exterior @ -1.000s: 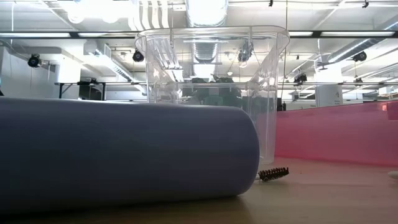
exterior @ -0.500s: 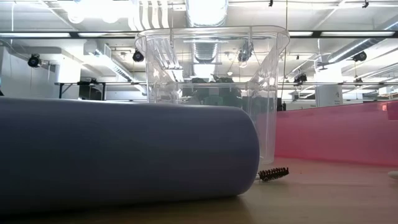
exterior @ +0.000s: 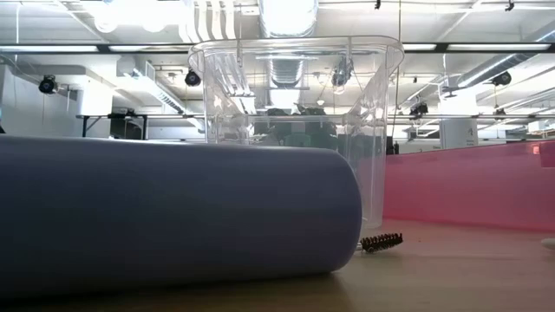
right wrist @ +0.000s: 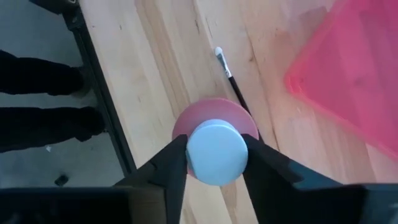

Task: Pick & Place Paint Supplies
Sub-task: Put the pink paint bottle into the transparent bin, then put the green paint bottle into the transparent bin

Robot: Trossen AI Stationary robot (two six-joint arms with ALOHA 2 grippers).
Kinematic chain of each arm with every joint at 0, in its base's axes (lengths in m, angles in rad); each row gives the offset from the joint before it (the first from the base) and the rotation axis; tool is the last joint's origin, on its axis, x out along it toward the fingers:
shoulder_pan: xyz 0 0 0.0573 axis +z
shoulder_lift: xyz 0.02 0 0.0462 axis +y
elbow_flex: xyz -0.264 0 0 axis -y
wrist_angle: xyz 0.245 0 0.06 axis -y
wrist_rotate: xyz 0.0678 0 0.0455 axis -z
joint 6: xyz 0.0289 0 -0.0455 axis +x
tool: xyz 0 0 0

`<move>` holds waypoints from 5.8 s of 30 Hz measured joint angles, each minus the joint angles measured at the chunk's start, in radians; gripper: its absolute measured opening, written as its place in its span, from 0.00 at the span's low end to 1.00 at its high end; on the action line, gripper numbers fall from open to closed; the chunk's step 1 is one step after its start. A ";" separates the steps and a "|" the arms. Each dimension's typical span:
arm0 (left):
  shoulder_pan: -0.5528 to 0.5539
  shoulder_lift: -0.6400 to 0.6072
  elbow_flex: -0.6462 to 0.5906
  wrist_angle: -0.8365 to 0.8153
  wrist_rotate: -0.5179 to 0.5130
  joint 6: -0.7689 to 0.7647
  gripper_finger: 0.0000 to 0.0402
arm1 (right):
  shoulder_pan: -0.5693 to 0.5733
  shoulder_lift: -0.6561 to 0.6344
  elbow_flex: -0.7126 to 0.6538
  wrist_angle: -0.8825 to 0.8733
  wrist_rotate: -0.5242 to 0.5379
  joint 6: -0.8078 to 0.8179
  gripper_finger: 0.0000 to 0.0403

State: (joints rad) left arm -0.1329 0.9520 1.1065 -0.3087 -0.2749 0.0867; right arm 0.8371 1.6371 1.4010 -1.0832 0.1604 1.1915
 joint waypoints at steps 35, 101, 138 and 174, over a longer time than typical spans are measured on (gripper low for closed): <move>0.000 -0.001 0.000 -0.005 0.000 -0.035 0.58 | -0.565 0.001 0.609 -0.215 0.018 -0.637 0.28; 0.002 -0.001 0.000 -0.038 -0.023 -0.043 0.58 | -0.870 0.405 0.619 -0.297 0.026 -0.435 0.33; 0.002 0.000 0.000 -0.050 -0.023 -0.063 0.58 | -0.844 0.198 0.469 -0.244 0.161 -0.386 0.54; 0.002 0.000 0.000 -0.021 -0.039 -0.107 0.58 | -1.162 0.379 0.690 -0.163 -0.095 -0.341 0.54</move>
State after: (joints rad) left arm -0.1307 0.9516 1.1065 -0.3294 -0.3139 -0.0199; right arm -0.3249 2.0159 2.0912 -1.2465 0.0652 0.8506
